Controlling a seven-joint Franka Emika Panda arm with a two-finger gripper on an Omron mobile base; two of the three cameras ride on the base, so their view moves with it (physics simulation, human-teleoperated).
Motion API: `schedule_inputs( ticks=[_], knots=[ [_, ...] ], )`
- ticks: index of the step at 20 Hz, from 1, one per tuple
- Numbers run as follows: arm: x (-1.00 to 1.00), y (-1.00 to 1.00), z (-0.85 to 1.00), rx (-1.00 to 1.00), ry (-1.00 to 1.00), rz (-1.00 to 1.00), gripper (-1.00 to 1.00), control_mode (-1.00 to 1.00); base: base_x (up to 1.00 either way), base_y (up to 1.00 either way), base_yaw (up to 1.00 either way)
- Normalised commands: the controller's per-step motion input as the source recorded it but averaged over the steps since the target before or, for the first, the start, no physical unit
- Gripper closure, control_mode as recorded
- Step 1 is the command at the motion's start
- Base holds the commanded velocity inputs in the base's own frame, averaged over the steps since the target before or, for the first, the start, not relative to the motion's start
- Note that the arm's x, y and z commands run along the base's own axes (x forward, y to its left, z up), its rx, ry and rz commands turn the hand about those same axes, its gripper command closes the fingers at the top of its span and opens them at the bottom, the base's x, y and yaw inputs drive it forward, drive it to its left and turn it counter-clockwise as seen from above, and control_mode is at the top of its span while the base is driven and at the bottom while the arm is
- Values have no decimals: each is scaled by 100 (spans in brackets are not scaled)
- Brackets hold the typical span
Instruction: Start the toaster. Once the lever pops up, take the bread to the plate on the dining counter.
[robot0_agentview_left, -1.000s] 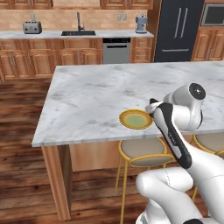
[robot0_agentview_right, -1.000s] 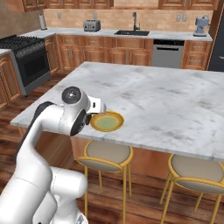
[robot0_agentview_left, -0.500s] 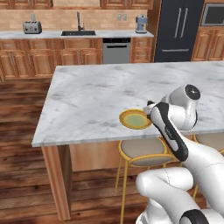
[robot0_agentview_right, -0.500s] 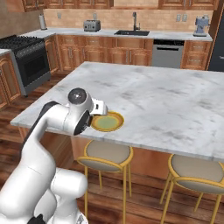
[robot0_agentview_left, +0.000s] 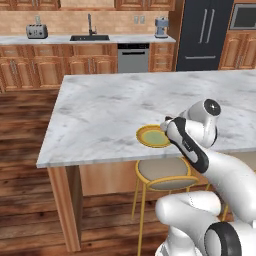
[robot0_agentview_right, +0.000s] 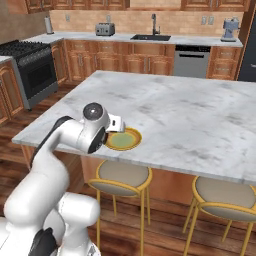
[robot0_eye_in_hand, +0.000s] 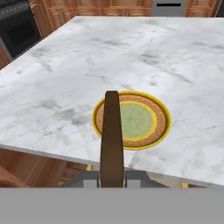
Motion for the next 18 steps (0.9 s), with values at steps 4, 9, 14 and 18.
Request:
schedule_inputs(
  ticks=[4,9,14,18],
  knots=[
    [36,0,-14,0,0,0,100,-100,0,0,0],
    [29,0,-12,0,2,0,100,-100,0,0,0],
    [29,0,-23,0,1,0,100,-100,0,0,0],
    [23,0,-16,0,0,0,100,-100,0,0,0]
  ],
)
